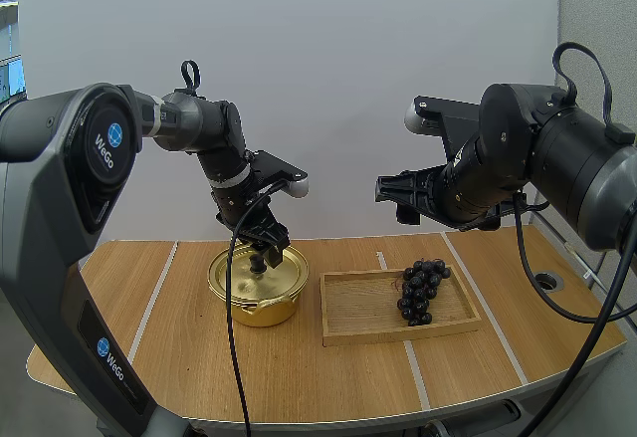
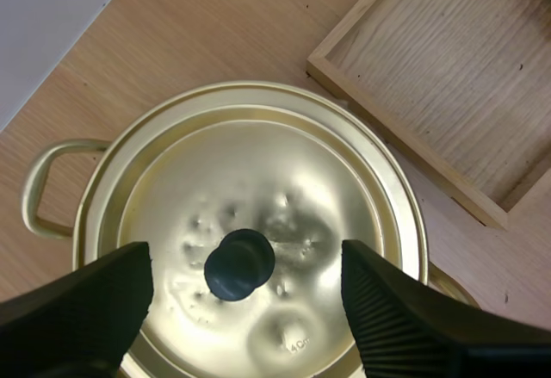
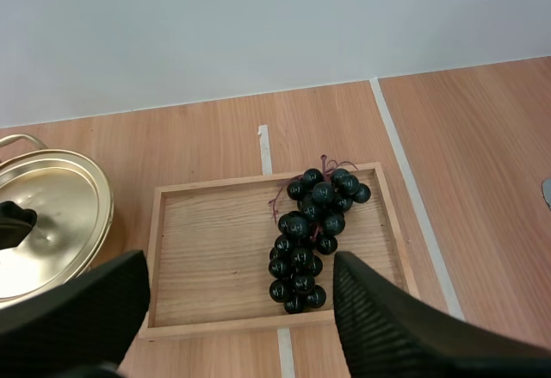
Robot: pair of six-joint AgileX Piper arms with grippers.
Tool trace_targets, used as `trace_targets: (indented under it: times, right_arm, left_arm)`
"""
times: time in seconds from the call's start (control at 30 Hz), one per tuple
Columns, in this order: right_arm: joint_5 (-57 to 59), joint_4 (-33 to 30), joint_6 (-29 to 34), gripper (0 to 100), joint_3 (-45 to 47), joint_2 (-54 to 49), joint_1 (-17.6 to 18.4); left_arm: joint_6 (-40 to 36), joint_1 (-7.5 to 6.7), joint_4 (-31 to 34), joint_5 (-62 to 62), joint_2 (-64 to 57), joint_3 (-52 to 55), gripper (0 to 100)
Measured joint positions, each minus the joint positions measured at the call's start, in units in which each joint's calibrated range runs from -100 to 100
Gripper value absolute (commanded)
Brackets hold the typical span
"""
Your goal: Open the pot, put the grape inside, and close it
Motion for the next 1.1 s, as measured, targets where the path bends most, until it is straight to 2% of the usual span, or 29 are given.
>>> trace_targets:
  times: [0.87, 0.9, 0.97, 1.0, 1.07, 1.1]
  right_arm:
    - [0.00, 0.00, 0.00, 100, 0.00, 0.00, 0.00]
    - [0.00, 0.00, 0.00, 100, 0.00, 0.00, 0.00]
    - [0.00, 0.00, 0.00, 100, 0.00, 0.00, 0.00]
    - [0.00, 0.00, 0.00, 100, 0.00, 0.00, 0.00]
    - [0.00, 0.00, 0.00, 100, 0.00, 0.00, 0.00]
    - [0.00, 0.00, 0.00, 100, 0.00, 0.00, 0.00]
  left_arm:
    - [-0.38, 0.00, 0.34, 0.00, 6.46, 0.00, 100]
    - [-0.38, 0.00, 0.34, 0.00, 6.46, 0.00, 92]
    - [-0.47, 0.00, 0.34, 0.00, 6.46, 0.00, 55]
    - [-0.47, 0.00, 0.34, 0.00, 6.46, 0.00, 39]
    - [-0.49, 0.00, 0.34, 0.00, 6.46, 0.00, 3]
    - [-0.58, 0.00, 0.45, -0.18, 6.46, 0.00, 0]
